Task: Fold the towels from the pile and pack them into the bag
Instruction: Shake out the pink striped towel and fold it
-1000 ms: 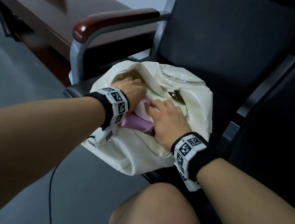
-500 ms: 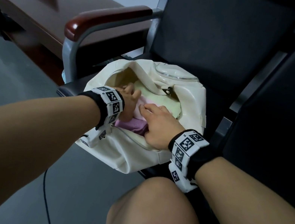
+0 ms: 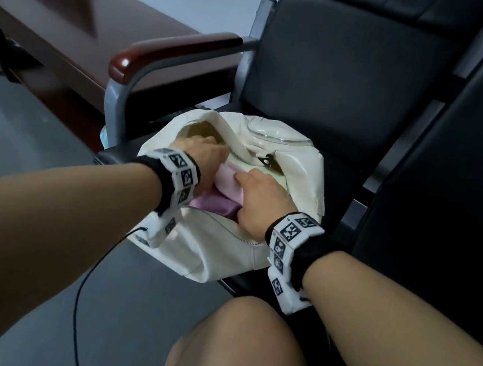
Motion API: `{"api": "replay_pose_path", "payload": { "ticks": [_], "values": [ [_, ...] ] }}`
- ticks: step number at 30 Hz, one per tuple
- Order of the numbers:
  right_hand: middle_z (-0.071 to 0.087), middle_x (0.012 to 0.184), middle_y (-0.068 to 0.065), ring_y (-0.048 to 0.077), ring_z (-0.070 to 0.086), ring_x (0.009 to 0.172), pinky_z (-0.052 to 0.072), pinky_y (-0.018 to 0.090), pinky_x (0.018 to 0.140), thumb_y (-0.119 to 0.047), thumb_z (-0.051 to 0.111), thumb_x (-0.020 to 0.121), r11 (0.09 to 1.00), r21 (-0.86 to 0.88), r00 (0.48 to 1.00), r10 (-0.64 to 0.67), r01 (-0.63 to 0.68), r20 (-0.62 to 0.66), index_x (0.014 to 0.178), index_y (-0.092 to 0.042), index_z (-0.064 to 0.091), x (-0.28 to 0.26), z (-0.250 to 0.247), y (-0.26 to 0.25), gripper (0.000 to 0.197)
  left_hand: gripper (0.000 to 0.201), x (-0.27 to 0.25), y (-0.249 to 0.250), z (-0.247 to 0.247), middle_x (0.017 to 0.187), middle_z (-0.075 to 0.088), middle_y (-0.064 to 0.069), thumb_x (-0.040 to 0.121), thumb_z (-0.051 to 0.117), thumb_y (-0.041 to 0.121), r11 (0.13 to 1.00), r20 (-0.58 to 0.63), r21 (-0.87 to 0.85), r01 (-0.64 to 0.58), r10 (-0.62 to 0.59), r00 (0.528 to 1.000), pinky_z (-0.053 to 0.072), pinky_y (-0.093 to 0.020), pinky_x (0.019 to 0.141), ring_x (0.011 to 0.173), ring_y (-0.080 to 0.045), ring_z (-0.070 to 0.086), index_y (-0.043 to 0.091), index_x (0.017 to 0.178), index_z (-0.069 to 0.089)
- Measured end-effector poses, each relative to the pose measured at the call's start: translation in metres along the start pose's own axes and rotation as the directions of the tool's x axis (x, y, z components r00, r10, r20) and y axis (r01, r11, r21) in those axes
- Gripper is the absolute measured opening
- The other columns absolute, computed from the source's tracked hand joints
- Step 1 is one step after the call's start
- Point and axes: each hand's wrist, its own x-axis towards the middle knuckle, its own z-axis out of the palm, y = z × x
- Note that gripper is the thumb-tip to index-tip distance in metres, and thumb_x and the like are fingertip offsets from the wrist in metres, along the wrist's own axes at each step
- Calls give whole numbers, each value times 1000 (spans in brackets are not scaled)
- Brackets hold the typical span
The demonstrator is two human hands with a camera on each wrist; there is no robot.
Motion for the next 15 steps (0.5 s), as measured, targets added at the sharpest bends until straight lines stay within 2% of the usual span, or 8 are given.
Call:
{"api": "replay_pose_path", "payload": {
  "ticks": [3, 5, 7, 8, 10, 13, 14, 15],
  "values": [
    [56, 129, 7, 32, 55, 119, 49, 41, 95, -21, 66, 81, 997, 55, 999, 53, -52, -15, 135, -20, 52, 13, -12, 7, 56, 33, 14, 2, -14, 108, 68, -6, 80, 69, 35, 999, 89, -4, 35, -34, 995, 50, -35, 86, 103, -30, 65, 21, 109, 64],
    [56, 129, 7, 32, 55, 120, 49, 40, 93, -24, 68, 79, 998, 18, 997, 67, -68, 29, 129, -18, 54, 22, -15, 9, 52, 40, 23, 8, -19, 88, 71, -4, 68, 66, 50, 996, 173, 42, 76, -82, 982, 55, -36, 84, 86, -27, 68, 19, 93, 70],
    [52, 130, 9, 33, 53, 122, 47, 41, 93, -29, 69, 81, 997, -44, 993, 68, -64, 94, 128, -16, 53, 31, -13, 11, 52, 47, 33, 14, -21, 72, 70, -3, 53, 61, 59, 992, 241, 80, 103, -119, 963, 57, -37, 78, 72, -25, 67, 18, 76, 68],
    [51, 131, 10, 34, 52, 123, 46, 41, 93, -30, 69, 82, 996, -66, 991, 73, -66, 113, 128, -16, 52, 35, -13, 12, 52, 45, 39, 16, -20, 71, 70, -3, 51, 61, 57, 990, 278, 83, 112, -131, 952, 57, -37, 79, 72, -25, 68, 18, 72, 67],
    [54, 130, 12, 36, 55, 121, 47, 41, 92, -32, 64, 85, 995, -65, 989, 85, -78, 123, 127, -15, 52, 43, -15, 14, 46, 37, 53, 15, -17, 75, 71, -5, 54, 65, 46, 988, 305, 36, 147, -151, 940, 58, -35, 80, 75, -24, 69, 16, 75, 70],
    [62, 118, 11, 36, 61, 110, 48, 38, 83, -41, 56, 89, 993, 22, 983, 115, -119, 143, 122, -21, 54, 54, -28, 16, 39, 25, 68, 3, -24, 85, 69, -5, 65, 75, 33, 972, 226, -154, 179, -141, 964, 53, -29, 73, 80, -21, 66, 15, 80, 70],
    [63, 111, 8, 34, 62, 106, 47, 36, 81, -41, 56, 90, 992, 47, 982, 111, -119, 153, 121, -23, 55, 59, -34, 17, 37, 28, 72, -3, -27, 90, 67, -5, 66, 76, 36, 958, 204, -213, 193, -149, 968, 50, -29, 72, 85, -21, 64, 16, 85, 69],
    [62, 106, 6, 32, 62, 102, 45, 34, 79, -39, 58, 90, 992, 56, 981, 104, -114, 162, 122, -23, 56, 64, -40, 18, 36, 43, 78, -8, -28, 95, 66, -5, 61, 73, 47, 942, 162, -262, 211, -173, 972, 48, -29, 73, 91, -22, 62, 16, 91, 69]
  ]
}}
